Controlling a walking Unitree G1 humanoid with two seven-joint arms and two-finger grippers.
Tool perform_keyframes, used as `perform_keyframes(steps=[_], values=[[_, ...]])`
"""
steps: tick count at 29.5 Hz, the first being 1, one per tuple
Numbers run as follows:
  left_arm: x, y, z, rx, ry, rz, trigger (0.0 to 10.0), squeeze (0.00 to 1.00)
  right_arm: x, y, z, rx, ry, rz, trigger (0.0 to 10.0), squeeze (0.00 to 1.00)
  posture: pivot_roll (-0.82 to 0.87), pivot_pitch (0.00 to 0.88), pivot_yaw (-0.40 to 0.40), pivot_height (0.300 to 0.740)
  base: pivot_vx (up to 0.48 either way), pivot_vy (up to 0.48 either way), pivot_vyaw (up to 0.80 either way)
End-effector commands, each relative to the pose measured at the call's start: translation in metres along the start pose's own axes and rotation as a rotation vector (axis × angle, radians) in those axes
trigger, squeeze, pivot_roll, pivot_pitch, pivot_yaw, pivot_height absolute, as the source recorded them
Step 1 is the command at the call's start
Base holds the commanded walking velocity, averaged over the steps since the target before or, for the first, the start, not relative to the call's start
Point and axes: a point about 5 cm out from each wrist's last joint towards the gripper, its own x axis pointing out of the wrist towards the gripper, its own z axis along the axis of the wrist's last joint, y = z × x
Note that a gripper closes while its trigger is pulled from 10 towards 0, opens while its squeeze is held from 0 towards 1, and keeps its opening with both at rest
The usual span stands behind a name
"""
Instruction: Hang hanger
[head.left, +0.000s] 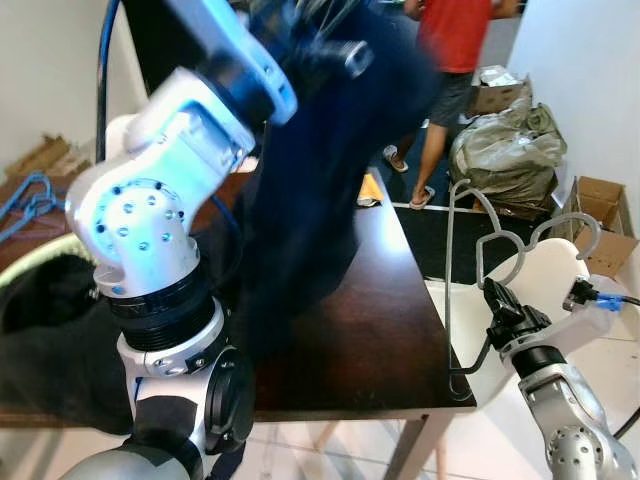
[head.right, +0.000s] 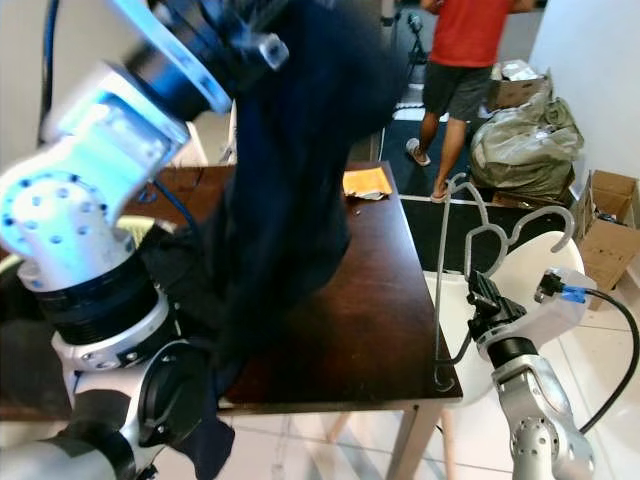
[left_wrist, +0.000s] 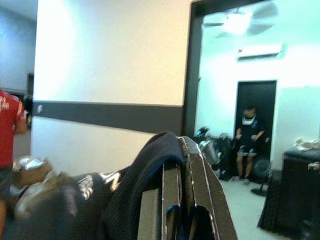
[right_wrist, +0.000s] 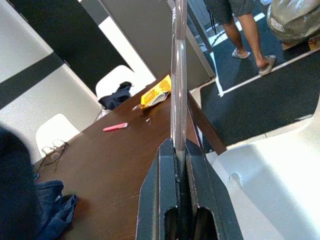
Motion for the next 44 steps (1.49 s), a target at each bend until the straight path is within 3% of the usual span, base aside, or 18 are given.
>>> perform_keyframes(steps=[1,7,11,14,16,18,20,21,23,24,25,27,28,30,33,35,42,44], values=[[0.001,0.008,0.011,0.053,-0.013,0.011,0.0,0.00,0.001,-0.002,-0.001,0.015,-0.010,-0.009,10.0,0.00,0.01,0.000,0.025,0.740,0.000,0.000,0.00],[0.006,0.017,0.019,0.098,-0.009,0.015,0.0,0.00,0.001,-0.003,-0.001,0.019,-0.014,-0.012,10.0,0.00,0.01,0.000,0.024,0.740,0.000,0.000,0.00],[0.006,0.031,0.030,0.112,-0.027,0.039,0.0,0.00,0.001,-0.004,-0.001,0.019,-0.016,-0.014,10.0,0.00,0.01,0.000,0.017,0.740,0.000,0.000,0.00],[0.001,0.040,0.032,0.122,-0.033,0.086,0.0,0.00,0.001,-0.004,0.000,0.019,-0.015,-0.013,10.0,0.00,0.01,0.000,0.012,0.740,0.000,0.000,0.00],[-0.010,0.055,0.028,0.141,-0.020,0.208,0.0,0.00,0.002,-0.004,-0.001,0.019,-0.008,-0.009,10.0,0.00,0.01,0.000,0.010,0.740,0.000,0.000,0.00],[-0.031,0.079,0.015,0.178,0.046,0.396,0.0,0.00,0.002,-0.004,0.000,0.019,0.000,-0.006,10.0,0.00,0.01,0.000,0.002,0.740,0.000,0.000,0.00],[-0.070,0.111,-0.007,0.155,0.156,0.630,0.0,0.00,0.002,-0.004,0.000,0.017,0.009,-0.003,10.0,0.00,0.01,0.000,-0.004,0.740,0.000,0.000,0.00],[-0.070,0.111,-0.007,0.155,0.156,0.630,0.0,0.00,0.002,-0.004,0.000,0.017,0.009,-0.003,10.0,0.00,0.01,0.000,-0.004,0.740,0.000,0.000,0.00],[-0.109,0.128,-0.035,0.112,0.297,0.769,0.0,0.00,0.002,-0.004,0.000,0.015,0.015,-0.001,10.0,0.00,0.01,0.000,-0.012,0.740,0.000,0.000,0.00],[-0.121,0.132,-0.046,0.099,0.353,0.798,0.0,0.00,0.002,-0.004,0.000,0.015,0.017,0.000,10.0,0.00,0.01,0.000,-0.012,0.740,0.000,0.000,0.00],[-0.121,0.132,-0.046,0.099,0.353,0.798,0.0,0.00,0.002,-0.004,0.000,0.015,0.017,0.000,10.0,0.00,0.01,0.000,-0.012,0.740,0.000,0.000,0.00],[-0.159,0.139,-0.080,0.072,0.513,0.841,0.0,0.00,0.003,-0.004,0.000,0.016,0.024,0.003,10.0,0.00,0.01,0.000,-0.020,0.740,0.000,0.000,0.00],[-0.159,0.139,-0.080,0.072,0.513,0.841,0.0,0.00,0.003,-0.004,0.000,0.016,0.024,0.003,10.0,0.00,0.01,0.000,-0.020,0.740,0.000,0.000,0.00],[-0.179,0.140,-0.097,0.066,0.584,0.850,0.0,0.00,0.004,-0.004,0.000,0.017,0.028,0.005,10.0,0.00,0.01,0.000,-0.020,0.740,0.000,0.000,0.00],[-0.181,0.133,-0.105,0.057,0.606,0.796,0.0,0.00,0.003,-0.005,0.001,0.015,0.029,0.004,10.0,0.00,0.01,0.000,-0.019,0.740,0.000,0.000,0.00],[-0.165,0.117,-0.111,0.072,0.610,0.667,0.0,0.00,0.000,-0.006,0.001,0.013,0.029,0.001,10.0,0.00,0.00,0.000,-0.011,0.740,0.000,0.000,0.00],[-0.128,0.101,-0.098,0.080,0.475,0.519,0.0,0.00,-0.003,-0.008,0.002,0.015,0.023,-0.006,10.0,0.00,0.00,0.000,-0.008,0.740,0.000,0.000,0.00],[-0.124,0.099,-0.096,0.078,0.457,0.492,0.0,0.00,-0.003,-0.008,0.002,0.016,0.023,-0.005,10.0,0.00,0.00,0.000,-0.008,0.740,0.000,0.000,0.00]])
